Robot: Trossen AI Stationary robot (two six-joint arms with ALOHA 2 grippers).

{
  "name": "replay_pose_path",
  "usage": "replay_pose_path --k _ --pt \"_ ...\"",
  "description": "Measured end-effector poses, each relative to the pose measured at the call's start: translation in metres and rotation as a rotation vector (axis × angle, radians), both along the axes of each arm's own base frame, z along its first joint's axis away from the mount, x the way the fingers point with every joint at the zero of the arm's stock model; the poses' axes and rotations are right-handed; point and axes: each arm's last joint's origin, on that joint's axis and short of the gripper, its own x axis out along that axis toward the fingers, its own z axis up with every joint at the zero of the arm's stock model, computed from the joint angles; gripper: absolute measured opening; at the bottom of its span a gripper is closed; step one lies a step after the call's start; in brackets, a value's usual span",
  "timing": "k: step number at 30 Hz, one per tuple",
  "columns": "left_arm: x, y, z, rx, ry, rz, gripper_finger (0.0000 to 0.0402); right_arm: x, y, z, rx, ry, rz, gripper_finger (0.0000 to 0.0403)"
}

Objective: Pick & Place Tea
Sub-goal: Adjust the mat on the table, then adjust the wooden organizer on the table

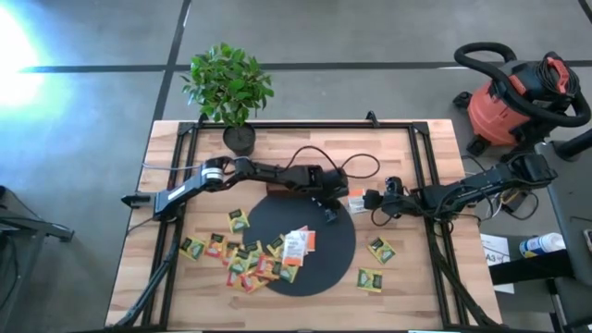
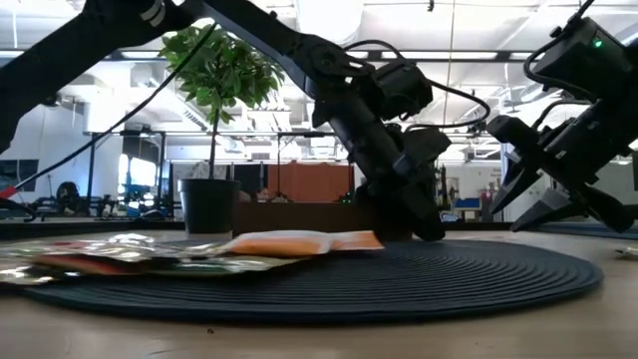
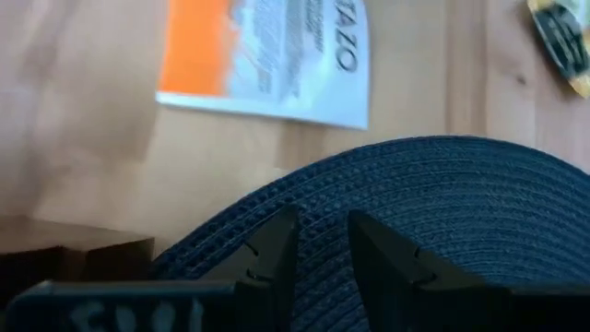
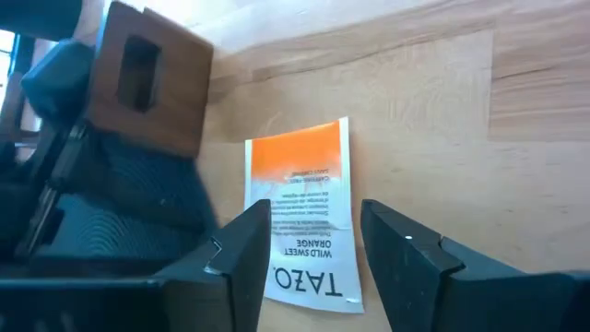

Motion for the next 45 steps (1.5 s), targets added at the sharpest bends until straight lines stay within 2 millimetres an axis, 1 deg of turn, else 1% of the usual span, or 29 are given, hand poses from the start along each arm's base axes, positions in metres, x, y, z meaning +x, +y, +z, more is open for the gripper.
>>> replay_pose_path --k 1,5,7,11,12,14,17,18,22,27,33,37,40,42,45 --pt "0.0 -0.001 0.001 -0.001 0.001 -0.001 0.0083 0.0 0.0 0.0 0.001 0.0 0.001 0.0162" --pt "0.0 -0.001 0.015 0.011 -0.037 0.007 0.0083 0.0 0.0 0.0 0.007 0.002 0.006 0.0162" --pt "0.003 0.001 0.025 0.023 -0.102 0.013 0.0083 0.0 0.001 0.0 0.009 0.004 0.013 0.0162" --pt "0.014 0.003 0.051 0.044 -0.308 0.016 0.0083 0.0 0.001 0.0 0.01 0.011 0.036 0.0162" --pt "0.016 0.003 0.054 0.051 -0.344 0.012 0.0083 0.0 0.001 0.0 0.012 0.01 0.038 0.0162" --pt "0.019 0.003 0.048 0.062 -0.364 0.019 0.0083 0.0 0.001 0.0 0.022 0.008 0.045 0.0162" --pt "0.019 0.005 0.026 0.063 -0.299 0.028 0.0083 0.0 0.002 0.001 0.027 0.005 0.05 0.0162" --pt "0.021 0.006 0.021 0.079 -0.299 0.035 0.0083 0.0 0.002 0.001 0.028 0.003 0.051 0.0162" --pt "0.025 0.007 0.008 0.081 -0.296 0.031 0.0083 0.0 0.002 0.002 0.05 -0.009 0.047 0.0162" --pt "0.024 0.007 0.002 0.083 -0.265 0.031 0.0083 0.001 0.003 0.001 0.098 -0.016 0.061 0.0162" --pt "0.015 0.008 0.017 0.127 -0.144 0.048 0.0083 0.001 0.001 0.002 0.028 -0.022 0.016 0.0162" --pt "0.012 0.005 0.041 0.117 -0.081 0.07 0.0083 0.001 0.001 0.002 0.023 -0.018 0.017 0.0162" --pt "0.007 -0.006 0.054 0.104 0.0 0.054 0.0083 0.0 0.001 0.002 0.022 -0.012 0.017 0.0162" --pt "0.001 -0.015 0.056 0.102 0.085 0.03 0.0083 0.0 0.001 0.001 0.021 -0.009 0.019 0.0162" --pt "-0.008 -0.026 0.052 0.122 0.191 0.007 0.0083 0.0 0.001 0.001 0.019 -0.003 0.021 0.0162"
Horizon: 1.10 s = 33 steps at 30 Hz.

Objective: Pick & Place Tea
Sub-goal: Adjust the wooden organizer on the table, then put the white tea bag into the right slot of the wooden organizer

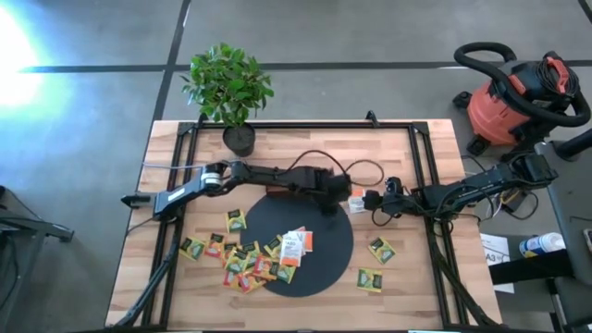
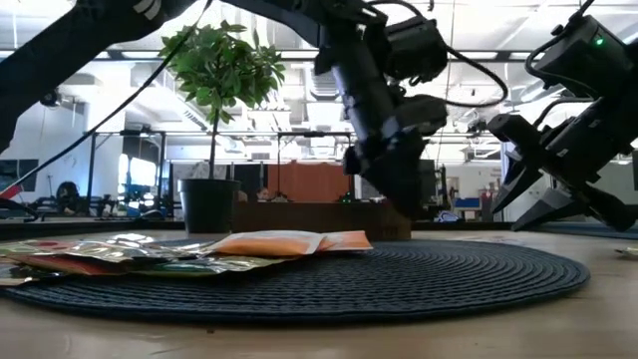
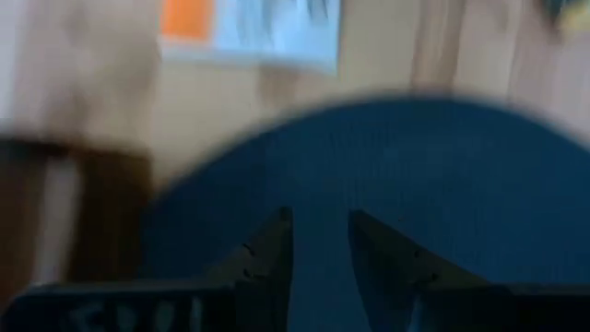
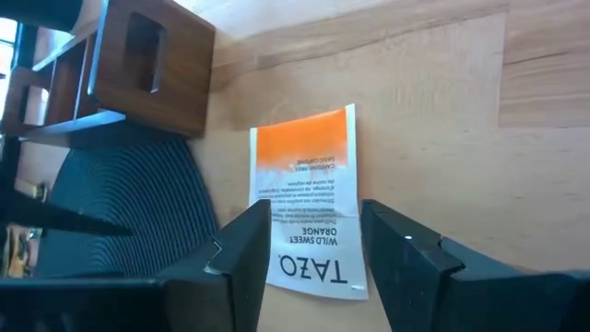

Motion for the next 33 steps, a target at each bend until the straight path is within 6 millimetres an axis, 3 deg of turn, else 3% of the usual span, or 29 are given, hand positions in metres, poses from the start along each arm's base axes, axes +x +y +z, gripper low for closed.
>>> replay_pose_path --k 6,14,21,28,31,33 --pt "-0.016 0.001 -0.025 0.106 0.158 0.041 0.0083 -0.002 0.0 -0.002 -0.005 0.026 0.002 0.0162" --pt "-0.054 0.024 -0.021 0.273 0.244 0.141 0.0083 -0.002 0.0 -0.002 -0.015 0.033 0.013 0.0162" --pt "-0.079 0.038 -0.011 0.265 0.12 0.2 0.0083 -0.002 0.0 -0.002 -0.013 0.032 0.014 0.0162" --pt "-0.051 0.02 0.039 0.013 -0.45 0.119 0.0083 -0.002 0.003 -0.003 0.086 0.034 0.057 0.0162" --pt "-0.035 0.016 0.04 -0.011 -0.526 0.097 0.0083 -0.003 0.002 -0.005 0.109 0.035 0.013 0.0166" --pt "-0.027 0.017 0.031 -0.031 -0.504 0.074 0.0083 -0.005 0.001 -0.005 0.125 0.03 -0.044 0.0172"
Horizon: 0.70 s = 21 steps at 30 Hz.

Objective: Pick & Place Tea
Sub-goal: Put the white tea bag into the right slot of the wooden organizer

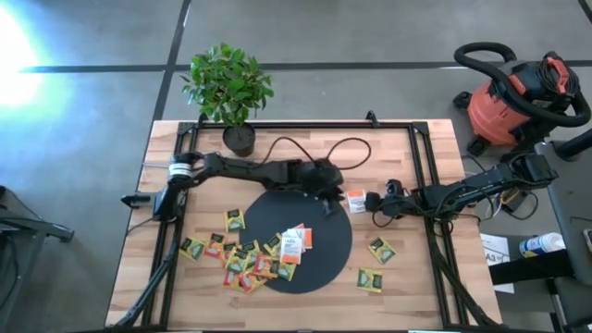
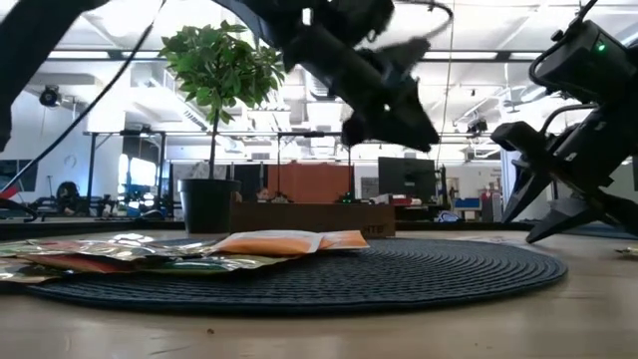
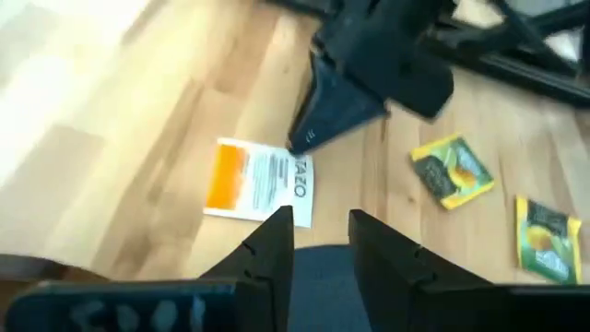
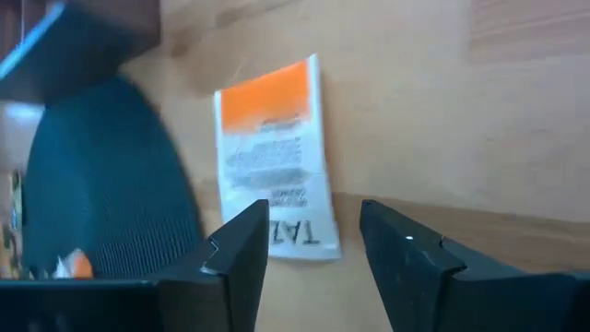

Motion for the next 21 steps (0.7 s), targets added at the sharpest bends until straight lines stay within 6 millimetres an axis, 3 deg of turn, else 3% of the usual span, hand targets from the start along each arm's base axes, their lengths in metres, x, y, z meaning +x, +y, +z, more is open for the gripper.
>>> replay_pose_path --k 9,21 --pt "0.045 0.005 -0.052 -0.018 0.103 -0.054 0.0083 0.002 -0.005 0.001 0.039 -0.003 -0.051 0.0191" --pt "0.063 0.006 -0.083 -0.023 0.205 -0.064 0.0083 0.009 -0.006 -0.003 0.039 -0.008 -0.027 0.0192"
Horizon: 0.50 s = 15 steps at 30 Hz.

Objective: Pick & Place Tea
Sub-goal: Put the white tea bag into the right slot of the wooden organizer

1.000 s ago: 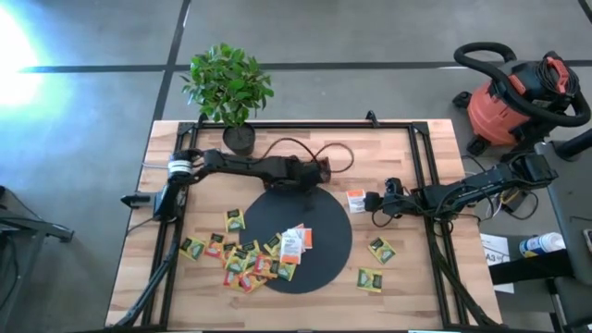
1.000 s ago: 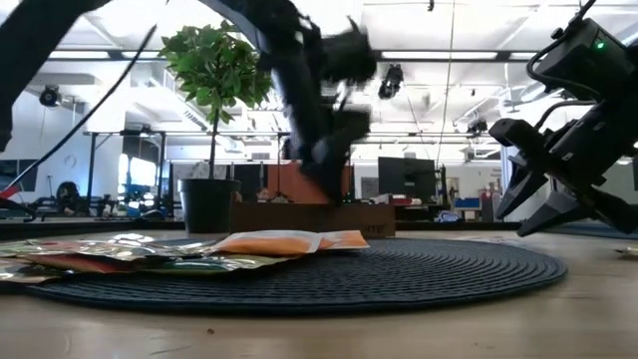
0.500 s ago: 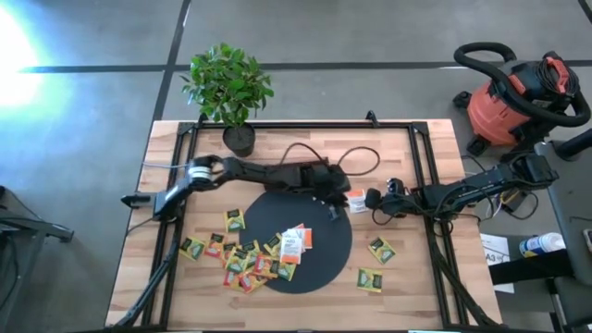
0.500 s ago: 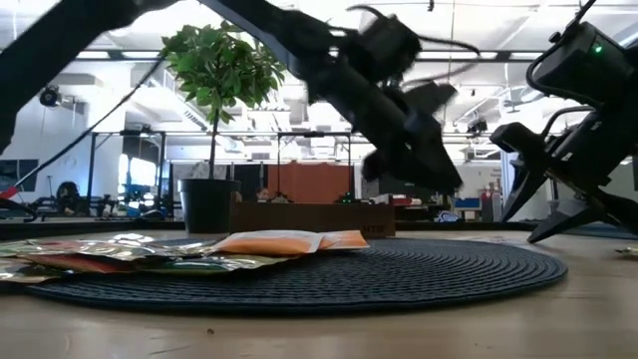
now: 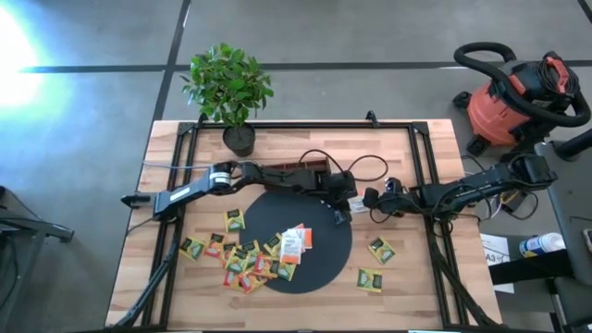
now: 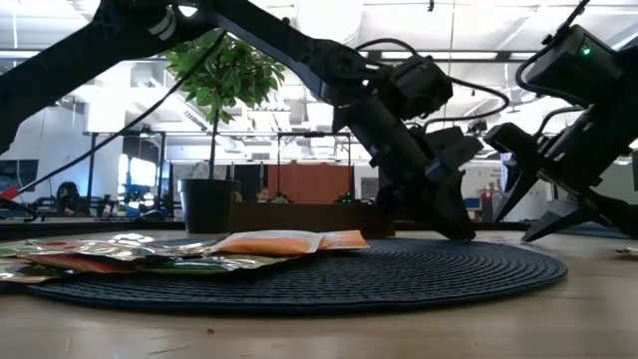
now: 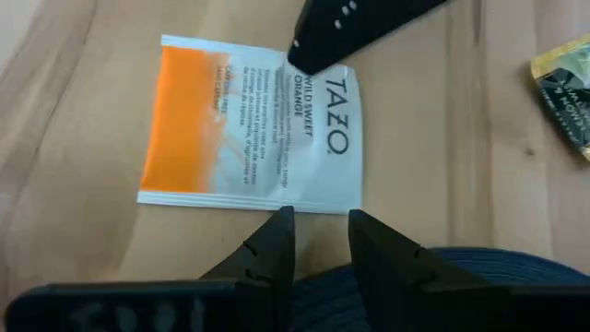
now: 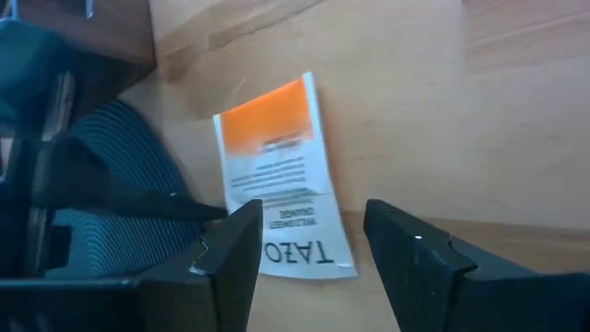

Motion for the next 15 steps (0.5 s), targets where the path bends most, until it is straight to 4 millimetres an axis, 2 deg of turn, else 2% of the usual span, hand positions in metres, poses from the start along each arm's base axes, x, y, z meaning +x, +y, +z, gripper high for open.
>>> replay_pose_path --k 10,15 --pt "0.004 0.0 -0.004 -0.004 -0.028 0.0 0.0083 0.013 -0.005 -0.003 -0.006 -0.044 0.083 0.0177" --pt "0.004 0.0 -0.005 -0.004 -0.03 0.001 0.0083 0.014 -0.006 -0.003 -0.011 -0.047 0.113 0.0145"
